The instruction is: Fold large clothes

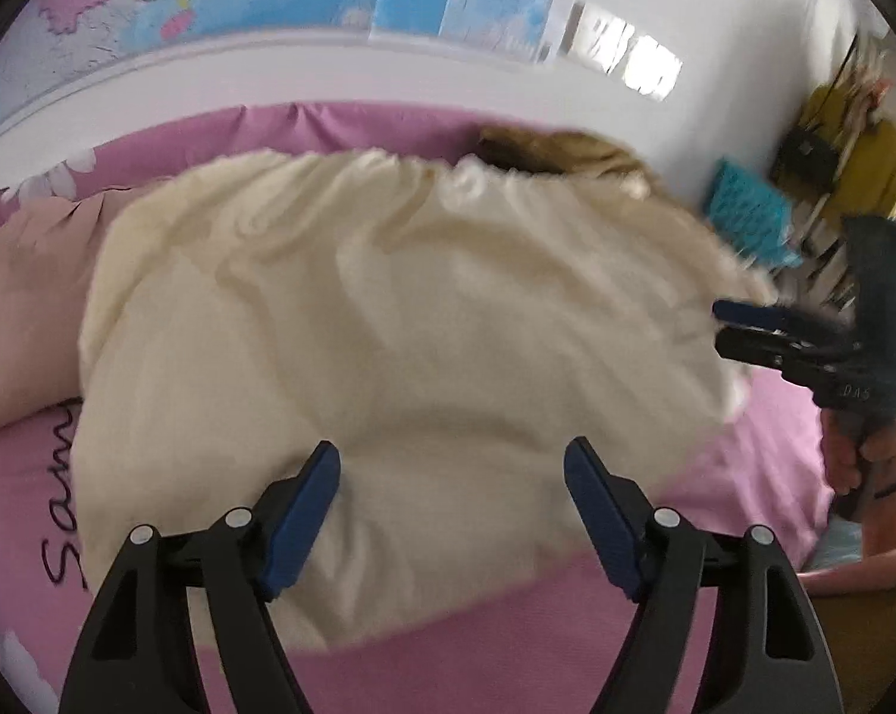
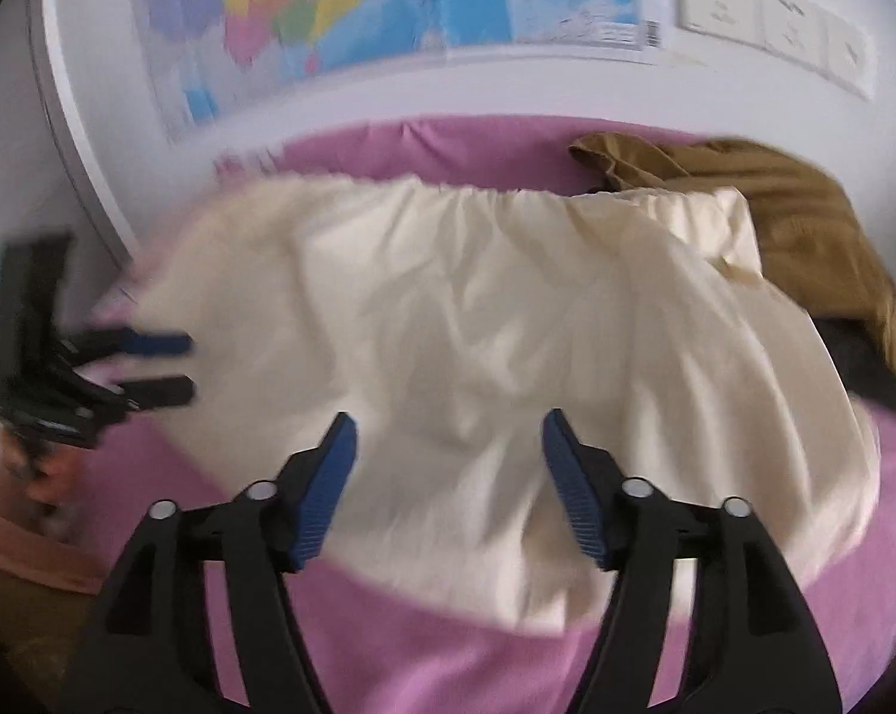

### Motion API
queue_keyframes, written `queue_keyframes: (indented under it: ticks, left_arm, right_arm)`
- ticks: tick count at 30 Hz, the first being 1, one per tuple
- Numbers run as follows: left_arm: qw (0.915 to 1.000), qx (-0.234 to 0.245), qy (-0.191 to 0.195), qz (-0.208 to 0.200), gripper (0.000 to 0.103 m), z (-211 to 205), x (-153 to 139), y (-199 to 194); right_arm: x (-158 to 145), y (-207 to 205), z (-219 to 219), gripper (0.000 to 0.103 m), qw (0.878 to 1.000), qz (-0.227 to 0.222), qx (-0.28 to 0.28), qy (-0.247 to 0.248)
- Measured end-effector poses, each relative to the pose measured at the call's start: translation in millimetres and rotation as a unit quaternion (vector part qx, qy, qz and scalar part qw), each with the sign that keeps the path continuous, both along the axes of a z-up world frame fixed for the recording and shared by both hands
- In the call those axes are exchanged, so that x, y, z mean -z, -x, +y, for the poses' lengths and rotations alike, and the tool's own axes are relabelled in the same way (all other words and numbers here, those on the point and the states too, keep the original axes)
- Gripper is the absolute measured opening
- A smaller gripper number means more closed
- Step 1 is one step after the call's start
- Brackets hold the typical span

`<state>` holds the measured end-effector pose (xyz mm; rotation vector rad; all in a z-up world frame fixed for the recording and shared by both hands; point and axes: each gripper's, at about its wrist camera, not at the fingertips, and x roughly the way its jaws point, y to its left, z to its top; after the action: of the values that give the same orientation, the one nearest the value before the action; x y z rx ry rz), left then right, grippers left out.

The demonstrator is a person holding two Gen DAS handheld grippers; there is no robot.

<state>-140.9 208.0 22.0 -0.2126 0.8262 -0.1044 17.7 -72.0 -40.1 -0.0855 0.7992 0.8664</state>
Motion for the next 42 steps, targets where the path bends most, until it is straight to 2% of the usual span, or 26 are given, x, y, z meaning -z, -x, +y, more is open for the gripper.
queue_keyframes:
  ticks: [3, 6, 8, 11, 14, 16, 17, 20, 24, 27, 30, 34, 38, 42]
  left_arm:
    - [0.9995, -0.006, 0.029, -0.014, 0.076, 8.7, -6.2, 21.5]
    - [0.997, -0.011, 0.076, -0.012, 0.076, 16.6, -2.7, 38.8]
    - [0.9946, -0.01, 0.103, -0.007, 0.076, 19.4, 2.2, 51.1]
    - [0.9941, -0.017, 0.107, 0.003, 0.076, 20.1, 8.3, 61.0]
    - [0.9898, -0.022, 0.139, 0.021, 0.076, 20.9, 18.6, 64.2]
    - [0.9877, -0.029, 0.15, 0.032, 0.077, 19.8, 27.0, 63.2]
    - [0.9851, -0.031, 0.166, 0.033, 0.082, 21.2, 30.6, 62.2]
    - [0.9745, -0.04, 0.218, 0.038, 0.084, 26.7, 40.7, 58.9]
    - [0.9704, -0.054, 0.234, 0.03, 0.084, 30.0, 41.4, 52.1]
    - [0.963, -0.067, 0.26, 0.023, 0.088, 33.9, 43.8, 45.9]
    - [0.9617, -0.077, 0.262, 0.022, 0.089, 33.4, 43.2, 39.2]
    - [0.9592, -0.084, 0.269, 0.02, 0.097, 31.7, 42.1, 28.5]
    - [0.9563, -0.104, 0.273, 0.018, 0.097, 32.9, 42.5, 23.1]
    - [0.9468, -0.142, 0.288, 0.019, 0.097, 40.5, 43.7, 13.3]
  right_arm:
    - [0.2, 2.5, -37.0, 0.081, 0.995, 0.081, 0.008, -0.063]
    - [10.5, 6.0, -65.0, 0.084, 0.987, 0.128, 0.041, -0.088]
    - [15.5, 4.9, -74.9, 0.084, 0.983, 0.143, 0.06, -0.095]
    - [25.4, 0.5, -84.9, 0.084, 0.977, 0.161, 0.086, -0.109]
    - [36.8, -10.6, -87.4, 0.087, 0.969, 0.185, 0.107, -0.124]
    - [43.6, -15.7, -88.8, 0.092, 0.966, 0.188, 0.128, -0.121]
    - [47.4, -15.4, -92.1, 0.092, 0.965, 0.188, 0.132, -0.124]
    - [54.9, -23.5, -93.7, 0.092, 0.958, 0.197, 0.151, -0.14]
    - [57.7, -29.6, -95.9, 0.091, 0.954, 0.19, 0.169, -0.161]
    - [57.8, -35.1, -91.1, 0.093, 0.953, 0.18, 0.181, -0.162]
    - [57.3, -39.4, -86.5, 0.095, 0.952, 0.176, 0.187, -0.164]
    - [56.5, -46.7, -78.0, 0.096, 0.952, 0.169, 0.198, -0.164]
    - [56.0, -54.4, -71.4, 0.099, 0.951, 0.163, 0.206, -0.165]
    - [55.6, -62.3, -64.8, 0.099, 0.95, 0.159, 0.213, -0.164]
